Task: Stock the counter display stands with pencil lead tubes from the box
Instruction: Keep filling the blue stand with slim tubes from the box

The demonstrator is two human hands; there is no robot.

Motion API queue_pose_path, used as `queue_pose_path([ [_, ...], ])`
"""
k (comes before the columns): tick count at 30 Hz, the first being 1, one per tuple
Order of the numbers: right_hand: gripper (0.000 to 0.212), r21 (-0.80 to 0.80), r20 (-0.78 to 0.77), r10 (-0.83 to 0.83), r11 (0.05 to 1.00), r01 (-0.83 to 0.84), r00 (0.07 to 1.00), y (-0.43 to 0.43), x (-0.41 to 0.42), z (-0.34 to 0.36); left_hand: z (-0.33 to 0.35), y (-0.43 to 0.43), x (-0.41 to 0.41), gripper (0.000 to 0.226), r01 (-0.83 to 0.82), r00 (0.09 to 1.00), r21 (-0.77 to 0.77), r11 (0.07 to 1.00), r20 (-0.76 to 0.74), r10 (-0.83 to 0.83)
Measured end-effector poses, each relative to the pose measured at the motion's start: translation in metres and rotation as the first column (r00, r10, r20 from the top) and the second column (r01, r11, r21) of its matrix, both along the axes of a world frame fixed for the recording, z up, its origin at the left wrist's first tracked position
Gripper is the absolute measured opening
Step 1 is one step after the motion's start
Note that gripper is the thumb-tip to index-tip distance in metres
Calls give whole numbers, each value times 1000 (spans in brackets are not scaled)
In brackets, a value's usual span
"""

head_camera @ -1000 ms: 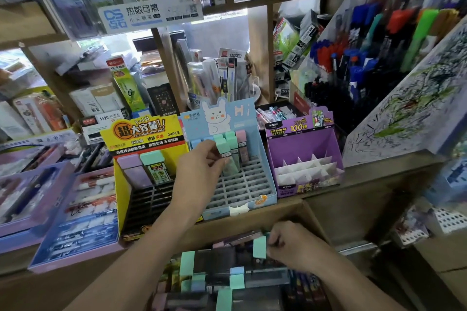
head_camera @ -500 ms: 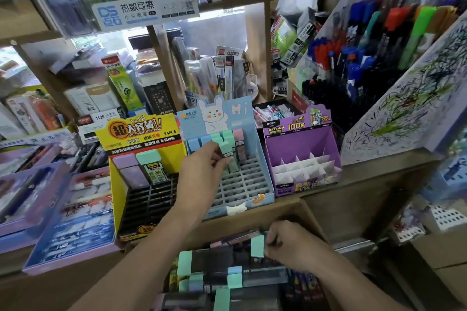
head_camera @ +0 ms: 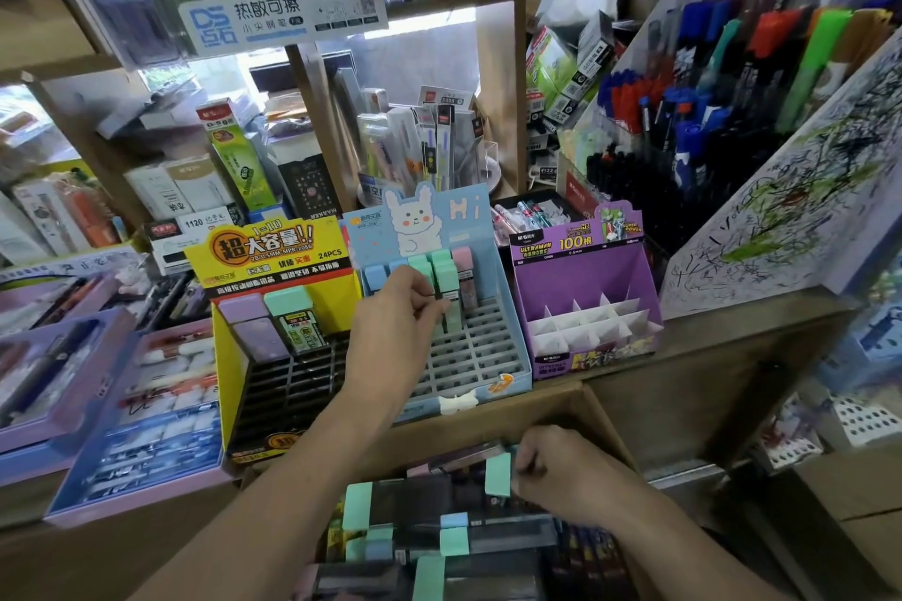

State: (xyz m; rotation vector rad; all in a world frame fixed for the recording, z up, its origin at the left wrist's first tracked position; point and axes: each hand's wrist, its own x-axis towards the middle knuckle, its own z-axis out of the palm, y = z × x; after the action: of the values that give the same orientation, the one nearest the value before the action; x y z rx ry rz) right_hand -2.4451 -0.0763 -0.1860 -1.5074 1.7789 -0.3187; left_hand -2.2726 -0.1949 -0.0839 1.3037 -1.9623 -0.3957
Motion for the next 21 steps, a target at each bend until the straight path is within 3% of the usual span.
queue_pose_path([
  [9, 5, -15, 6, -1, 1000, 1, 1000, 0, 0, -2, -2, 4, 8, 13, 5, 996, 62, 998, -90, 1],
  [15, 4, -86, 64, -49, 995, 54, 997, 2, 1, 0, -9, 34, 41, 14, 21, 999, 66, 998, -48, -18],
  [21, 6, -114, 110, 18, 993, -6, 994, 3, 11, 2, -35, 87, 87, 17, 69, 994, 304, 950, 62, -92],
])
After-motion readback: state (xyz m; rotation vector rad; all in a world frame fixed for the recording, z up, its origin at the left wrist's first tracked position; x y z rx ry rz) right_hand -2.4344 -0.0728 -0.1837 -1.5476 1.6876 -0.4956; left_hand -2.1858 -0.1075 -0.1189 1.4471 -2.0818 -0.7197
